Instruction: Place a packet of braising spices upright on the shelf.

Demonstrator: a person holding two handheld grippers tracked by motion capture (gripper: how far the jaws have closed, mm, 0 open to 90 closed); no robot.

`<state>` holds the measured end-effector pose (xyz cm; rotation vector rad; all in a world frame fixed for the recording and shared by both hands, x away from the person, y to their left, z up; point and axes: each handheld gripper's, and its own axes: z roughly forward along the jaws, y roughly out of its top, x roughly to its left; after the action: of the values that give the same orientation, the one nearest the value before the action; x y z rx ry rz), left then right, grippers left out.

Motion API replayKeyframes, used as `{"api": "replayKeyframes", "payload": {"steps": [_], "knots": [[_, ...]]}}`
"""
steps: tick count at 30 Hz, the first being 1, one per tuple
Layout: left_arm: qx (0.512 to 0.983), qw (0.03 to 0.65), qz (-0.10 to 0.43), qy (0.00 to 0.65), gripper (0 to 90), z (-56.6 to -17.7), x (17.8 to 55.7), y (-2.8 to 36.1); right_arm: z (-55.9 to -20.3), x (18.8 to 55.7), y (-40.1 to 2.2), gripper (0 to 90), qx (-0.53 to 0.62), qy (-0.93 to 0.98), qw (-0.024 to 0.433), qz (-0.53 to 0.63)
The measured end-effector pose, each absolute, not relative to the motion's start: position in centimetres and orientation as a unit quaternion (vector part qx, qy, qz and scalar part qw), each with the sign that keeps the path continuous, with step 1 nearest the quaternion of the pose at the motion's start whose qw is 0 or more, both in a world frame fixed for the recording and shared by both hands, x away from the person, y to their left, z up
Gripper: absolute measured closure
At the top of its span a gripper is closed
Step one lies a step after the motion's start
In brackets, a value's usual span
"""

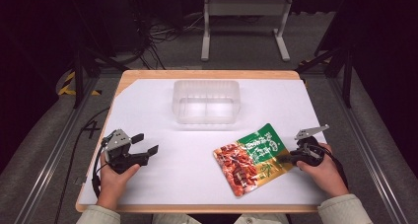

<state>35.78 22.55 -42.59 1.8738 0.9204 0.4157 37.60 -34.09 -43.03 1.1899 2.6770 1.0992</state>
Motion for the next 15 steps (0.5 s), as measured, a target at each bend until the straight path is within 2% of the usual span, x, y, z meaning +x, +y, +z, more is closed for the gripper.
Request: {"api": "replayKeyframes", "payload": {"steps": [15], "knots": [[0.770, 0.485, 0.174, 0.377, 27.2, -42.5, 35.8, 22.7, -41.3, 37.1, -34.2, 90.0, 0.374, 0.845, 0.005, 0.382]]}}
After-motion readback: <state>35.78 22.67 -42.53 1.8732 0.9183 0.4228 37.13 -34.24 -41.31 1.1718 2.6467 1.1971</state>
